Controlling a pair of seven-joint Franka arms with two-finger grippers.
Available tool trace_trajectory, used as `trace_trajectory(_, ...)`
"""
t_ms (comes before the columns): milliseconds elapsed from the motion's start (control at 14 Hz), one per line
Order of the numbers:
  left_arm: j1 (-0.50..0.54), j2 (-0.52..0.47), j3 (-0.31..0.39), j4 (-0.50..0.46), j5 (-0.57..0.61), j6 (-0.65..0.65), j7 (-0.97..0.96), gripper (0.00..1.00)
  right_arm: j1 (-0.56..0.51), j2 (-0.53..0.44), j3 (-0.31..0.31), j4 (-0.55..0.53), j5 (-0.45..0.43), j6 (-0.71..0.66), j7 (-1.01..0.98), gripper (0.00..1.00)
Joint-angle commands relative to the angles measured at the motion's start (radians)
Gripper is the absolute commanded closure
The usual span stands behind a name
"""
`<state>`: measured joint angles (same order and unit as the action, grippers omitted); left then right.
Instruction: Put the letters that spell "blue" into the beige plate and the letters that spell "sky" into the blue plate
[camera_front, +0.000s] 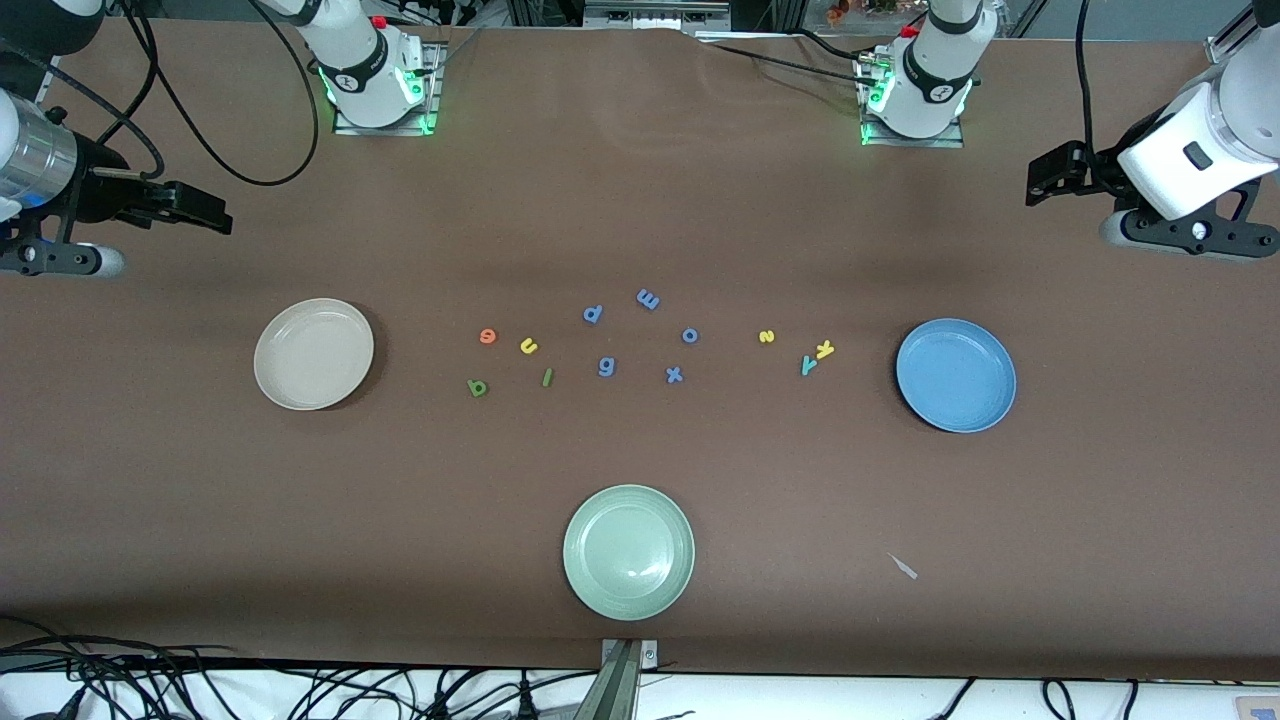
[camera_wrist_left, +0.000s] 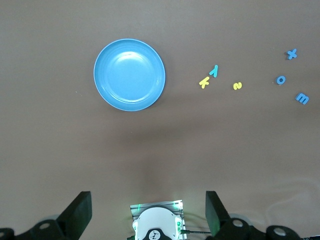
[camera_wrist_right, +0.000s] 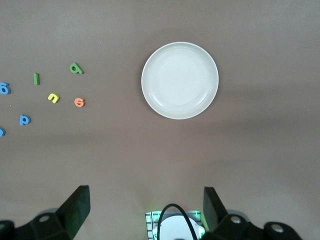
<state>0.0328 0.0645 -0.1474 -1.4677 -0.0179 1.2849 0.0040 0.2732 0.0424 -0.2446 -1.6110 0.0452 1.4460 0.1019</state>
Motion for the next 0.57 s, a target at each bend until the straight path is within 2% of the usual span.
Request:
trace_trajectory(0,-0.001,0.003,-0.001,0.024,0.003,-0.021,-0.012,0.0,0.011,-0.002,-0.01,-0.001,-0.03,0.055,-0.008,0.0)
trace_trajectory(499,-0.001,0.003,-0.001,0.024,0.003,-0.021,-0.012,0.0,0.012,-0.002,-0.01,0.0,-0.05,0.102,-0.001,0.0)
